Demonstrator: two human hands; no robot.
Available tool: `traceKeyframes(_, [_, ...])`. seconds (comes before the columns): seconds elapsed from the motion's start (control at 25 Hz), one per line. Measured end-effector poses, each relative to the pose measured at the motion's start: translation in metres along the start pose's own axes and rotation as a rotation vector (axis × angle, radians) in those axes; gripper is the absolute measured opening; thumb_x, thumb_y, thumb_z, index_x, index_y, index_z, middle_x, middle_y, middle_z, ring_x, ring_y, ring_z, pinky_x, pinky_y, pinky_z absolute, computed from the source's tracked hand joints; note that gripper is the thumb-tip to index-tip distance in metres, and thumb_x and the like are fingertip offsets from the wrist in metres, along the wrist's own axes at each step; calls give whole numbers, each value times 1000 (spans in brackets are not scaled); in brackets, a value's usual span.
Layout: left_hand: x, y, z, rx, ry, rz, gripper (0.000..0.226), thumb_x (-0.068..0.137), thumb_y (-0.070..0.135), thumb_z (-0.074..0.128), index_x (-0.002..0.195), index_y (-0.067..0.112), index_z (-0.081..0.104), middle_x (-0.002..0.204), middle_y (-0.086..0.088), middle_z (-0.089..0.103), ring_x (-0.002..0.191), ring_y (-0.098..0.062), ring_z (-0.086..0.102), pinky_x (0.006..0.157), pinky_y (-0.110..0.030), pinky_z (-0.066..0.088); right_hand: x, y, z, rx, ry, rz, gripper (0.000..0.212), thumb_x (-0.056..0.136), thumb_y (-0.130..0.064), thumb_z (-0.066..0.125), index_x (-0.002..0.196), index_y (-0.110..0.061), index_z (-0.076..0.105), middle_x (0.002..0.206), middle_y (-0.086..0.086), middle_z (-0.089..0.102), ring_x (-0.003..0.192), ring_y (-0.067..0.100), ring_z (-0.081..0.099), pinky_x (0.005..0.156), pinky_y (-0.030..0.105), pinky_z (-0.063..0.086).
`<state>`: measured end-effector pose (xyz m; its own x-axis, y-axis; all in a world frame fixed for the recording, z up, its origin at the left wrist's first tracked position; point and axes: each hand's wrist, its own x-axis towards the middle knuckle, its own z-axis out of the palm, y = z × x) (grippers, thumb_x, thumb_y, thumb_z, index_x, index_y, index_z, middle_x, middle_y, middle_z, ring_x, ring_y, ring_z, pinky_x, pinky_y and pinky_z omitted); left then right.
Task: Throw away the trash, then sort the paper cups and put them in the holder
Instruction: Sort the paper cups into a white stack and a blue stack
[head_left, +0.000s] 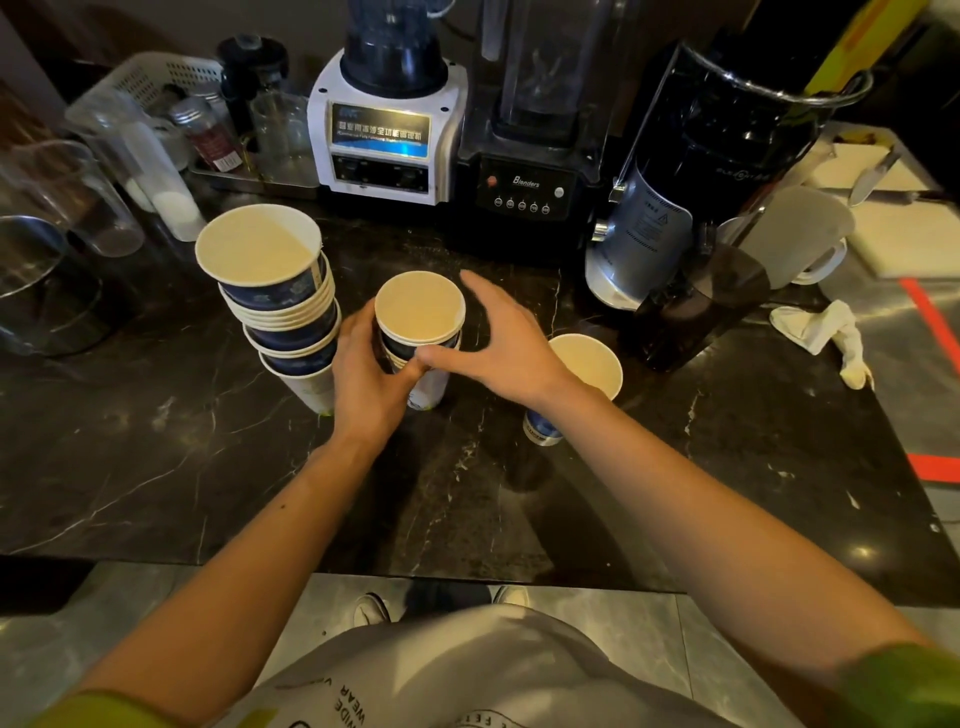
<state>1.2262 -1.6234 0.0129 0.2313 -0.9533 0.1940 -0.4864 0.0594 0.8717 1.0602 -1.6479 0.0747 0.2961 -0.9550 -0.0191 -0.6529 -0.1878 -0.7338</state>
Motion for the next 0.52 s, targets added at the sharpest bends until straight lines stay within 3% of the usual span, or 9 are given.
traceKeyframes(0.16, [1, 1, 0, -14, 0, 1, 79, 79, 27, 79, 146, 11, 41, 143, -8, 51, 132, -20, 48, 107, -44, 44, 16, 1, 12, 56, 26, 7, 100, 71, -49, 82, 150, -14, 33, 154, 5, 40, 141, 22, 35, 114, 37, 30])
traceKeyframes(0.4, [2, -3, 2, -101, -23, -32, 83, 76, 31, 81, 146, 12, 40, 144, -5, 50, 134, -19, 47, 107, -46, 45, 20, 5, 9, -41, 70, -58, 98, 68, -62, 77, 150, -29, 32, 146, -3, 50, 135, 21, 36, 95, 30, 28])
traceKeyframes(0.52, [3, -5, 0, -112, -31, -34, 86, 75, 38, 80, 147, 15, 39, 144, -3, 50, 134, -18, 47, 108, -47, 44, 18, -3, 6, -36, 130, -94, 91, 69, -59, 78, 145, -28, 39, 137, -3, 57, 127, 18, 47, 101, 33, 39])
